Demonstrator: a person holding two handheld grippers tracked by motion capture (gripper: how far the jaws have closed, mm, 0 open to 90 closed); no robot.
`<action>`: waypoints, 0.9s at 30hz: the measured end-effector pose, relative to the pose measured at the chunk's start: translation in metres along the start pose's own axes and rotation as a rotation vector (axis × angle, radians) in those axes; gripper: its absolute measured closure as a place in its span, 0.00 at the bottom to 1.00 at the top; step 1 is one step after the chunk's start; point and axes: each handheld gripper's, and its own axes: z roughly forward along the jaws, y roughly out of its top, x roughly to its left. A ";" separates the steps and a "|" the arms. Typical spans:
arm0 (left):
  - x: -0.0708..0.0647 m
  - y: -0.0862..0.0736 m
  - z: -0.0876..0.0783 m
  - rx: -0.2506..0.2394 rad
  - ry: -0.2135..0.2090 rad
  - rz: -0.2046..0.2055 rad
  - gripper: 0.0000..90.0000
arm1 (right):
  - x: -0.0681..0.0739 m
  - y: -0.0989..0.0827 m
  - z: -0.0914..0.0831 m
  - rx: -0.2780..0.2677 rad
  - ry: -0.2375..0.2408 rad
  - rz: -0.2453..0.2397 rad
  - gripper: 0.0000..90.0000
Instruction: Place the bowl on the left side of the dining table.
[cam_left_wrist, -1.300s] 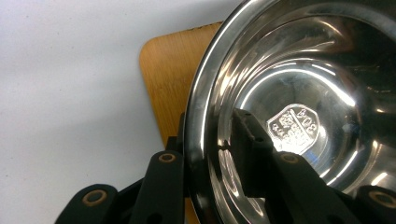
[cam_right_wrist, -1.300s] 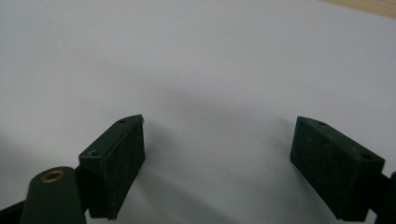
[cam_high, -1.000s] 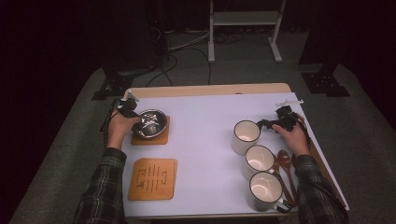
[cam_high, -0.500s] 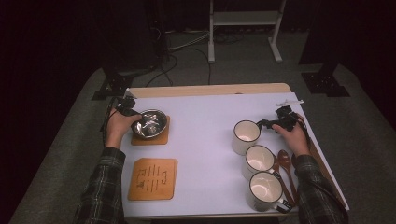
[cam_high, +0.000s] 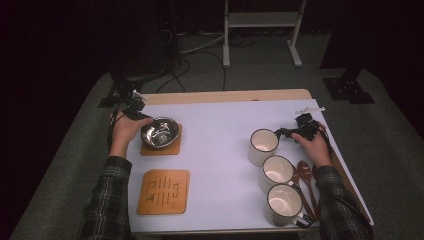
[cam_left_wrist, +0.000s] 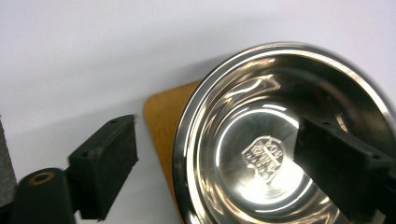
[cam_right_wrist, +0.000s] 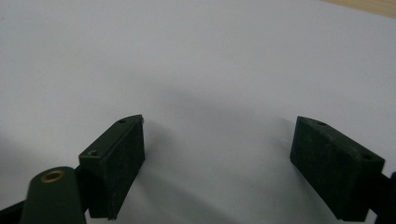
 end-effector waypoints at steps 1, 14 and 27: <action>-0.001 0.000 -0.002 -0.001 0.004 0.007 0.12 | 0.000 0.000 0.000 0.000 0.000 0.000 0.18; -0.022 0.003 -0.019 -0.056 -0.073 0.038 0.11 | 0.000 0.000 0.000 0.000 0.001 0.001 0.18; -0.053 0.003 -0.027 -0.090 -0.103 0.104 0.11 | 0.000 0.000 0.000 0.002 0.002 0.002 0.18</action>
